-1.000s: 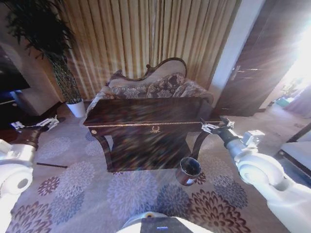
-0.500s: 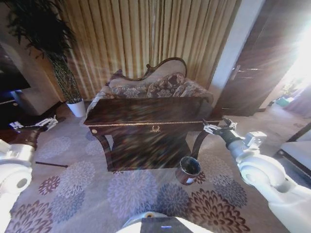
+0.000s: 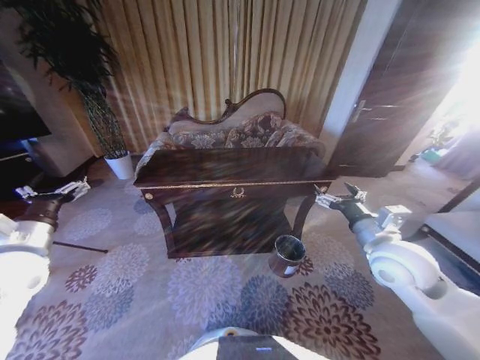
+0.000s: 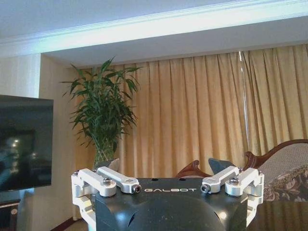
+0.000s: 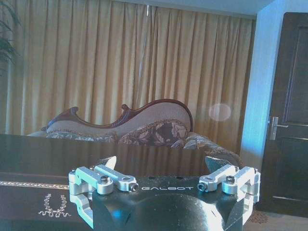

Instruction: Move to the front of the table and place the trash on the table into the trash bin.

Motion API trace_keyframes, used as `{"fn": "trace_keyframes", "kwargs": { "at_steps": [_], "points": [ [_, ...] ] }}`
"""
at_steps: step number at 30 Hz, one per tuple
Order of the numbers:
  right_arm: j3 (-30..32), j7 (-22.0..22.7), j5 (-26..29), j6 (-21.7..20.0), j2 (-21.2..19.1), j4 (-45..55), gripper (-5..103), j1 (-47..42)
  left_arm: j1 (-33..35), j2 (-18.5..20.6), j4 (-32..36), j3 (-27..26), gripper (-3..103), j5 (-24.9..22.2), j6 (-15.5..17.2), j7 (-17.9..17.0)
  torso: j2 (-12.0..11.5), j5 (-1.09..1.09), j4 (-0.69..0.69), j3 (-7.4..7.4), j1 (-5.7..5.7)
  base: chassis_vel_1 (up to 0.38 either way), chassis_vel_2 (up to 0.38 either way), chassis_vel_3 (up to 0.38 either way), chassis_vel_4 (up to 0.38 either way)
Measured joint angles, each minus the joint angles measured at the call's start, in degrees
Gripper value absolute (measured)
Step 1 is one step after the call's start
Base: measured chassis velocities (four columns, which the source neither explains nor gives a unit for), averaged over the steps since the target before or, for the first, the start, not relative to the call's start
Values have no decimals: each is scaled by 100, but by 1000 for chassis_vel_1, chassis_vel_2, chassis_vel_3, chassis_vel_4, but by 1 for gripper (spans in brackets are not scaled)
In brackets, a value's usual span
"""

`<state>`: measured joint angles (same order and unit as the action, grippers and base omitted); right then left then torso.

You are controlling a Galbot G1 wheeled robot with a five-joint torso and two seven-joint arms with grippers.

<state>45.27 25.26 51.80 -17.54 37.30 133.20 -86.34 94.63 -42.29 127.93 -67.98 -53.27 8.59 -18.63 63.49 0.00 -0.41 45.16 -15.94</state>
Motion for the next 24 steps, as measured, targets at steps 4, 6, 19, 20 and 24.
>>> {"fn": "trace_keyframes", "kwargs": {
  "at_steps": [4,6,19,20,24],
  "points": [
    [20,1,0,2,-1,-2,100,-20,3,1,12,-5,100,-6,0,-4,0,0,0,0,0,84,-92,-84,117],
    [31,1,0,3,-2,-6,100,-31,8,1,16,-11,100,-7,0,-8,0,0,1,0,0,92,-94,-82,91],
    [141,2,5,9,2,-23,100,-125,26,21,64,-34,100,-32,-3,-19,1,-1,0,0,1,104,-98,-113,91],
    [141,2,5,9,2,-23,100,-125,26,21,64,-34,100,-32,-3,-19,1,-1,0,0,1,91,-84,-95,91],
    [166,0,10,10,3,-74,100,-131,32,10,93,-22,100,-34,-3,-20,1,0,0,0,1,70,-96,-85,102]
  ]
}}
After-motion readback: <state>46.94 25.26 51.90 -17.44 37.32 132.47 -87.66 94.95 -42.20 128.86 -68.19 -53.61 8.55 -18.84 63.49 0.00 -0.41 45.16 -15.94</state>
